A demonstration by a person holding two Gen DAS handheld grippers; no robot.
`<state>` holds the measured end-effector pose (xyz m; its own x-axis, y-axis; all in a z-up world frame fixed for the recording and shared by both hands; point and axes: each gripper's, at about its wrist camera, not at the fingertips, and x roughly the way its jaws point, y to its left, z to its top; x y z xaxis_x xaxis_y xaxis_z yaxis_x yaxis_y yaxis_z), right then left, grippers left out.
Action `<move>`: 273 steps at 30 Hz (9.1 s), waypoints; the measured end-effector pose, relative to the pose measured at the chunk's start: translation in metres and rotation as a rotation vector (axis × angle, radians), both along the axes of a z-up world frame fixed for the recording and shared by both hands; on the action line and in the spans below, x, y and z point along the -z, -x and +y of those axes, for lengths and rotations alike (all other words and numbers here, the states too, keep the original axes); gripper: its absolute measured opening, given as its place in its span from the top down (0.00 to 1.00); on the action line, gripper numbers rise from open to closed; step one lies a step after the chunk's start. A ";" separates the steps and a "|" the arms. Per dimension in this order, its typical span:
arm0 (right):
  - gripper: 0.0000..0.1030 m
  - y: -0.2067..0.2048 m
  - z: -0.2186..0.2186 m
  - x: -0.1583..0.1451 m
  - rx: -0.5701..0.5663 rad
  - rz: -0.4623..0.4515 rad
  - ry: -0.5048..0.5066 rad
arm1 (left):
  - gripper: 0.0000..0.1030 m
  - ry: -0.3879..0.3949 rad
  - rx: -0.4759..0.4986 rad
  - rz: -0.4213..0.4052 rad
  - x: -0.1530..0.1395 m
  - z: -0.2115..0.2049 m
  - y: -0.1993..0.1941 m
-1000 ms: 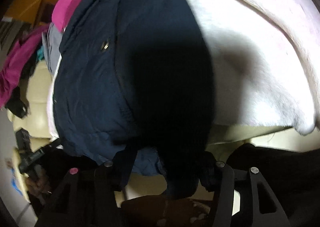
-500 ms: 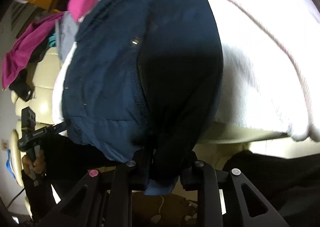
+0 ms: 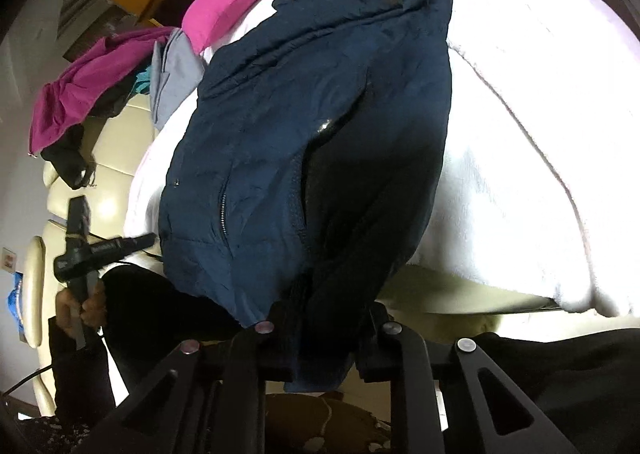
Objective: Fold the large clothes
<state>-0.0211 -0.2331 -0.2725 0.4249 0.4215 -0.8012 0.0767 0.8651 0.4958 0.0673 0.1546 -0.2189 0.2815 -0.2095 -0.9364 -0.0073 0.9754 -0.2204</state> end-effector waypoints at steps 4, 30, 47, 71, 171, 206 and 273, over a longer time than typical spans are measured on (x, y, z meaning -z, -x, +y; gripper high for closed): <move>0.80 0.000 -0.005 0.024 0.038 0.061 -0.026 | 0.39 -0.055 -0.009 0.059 0.013 -0.001 -0.014; 0.76 -0.013 -0.007 0.051 0.088 0.118 -0.079 | 0.19 -0.043 -0.042 0.145 0.071 -0.032 -0.012; 0.76 -0.005 0.004 0.005 -0.043 -0.039 -0.079 | 0.64 0.052 0.096 0.116 0.051 -0.042 0.011; 0.86 -0.092 -0.034 -0.089 0.095 -0.282 -0.090 | 0.88 0.335 0.130 -0.170 -0.090 -0.023 -0.082; 0.27 -0.197 -0.120 0.048 0.697 -0.197 -0.631 | 0.09 0.445 -0.457 -0.232 0.021 -0.043 -0.200; 0.53 -0.223 -0.111 0.046 0.688 -0.219 -0.533 | 0.50 0.415 -0.417 -0.353 0.017 -0.058 -0.217; 0.62 -0.203 -0.054 -0.049 0.346 -0.232 -0.094 | 0.21 -0.060 -0.063 -0.341 -0.044 -0.111 -0.156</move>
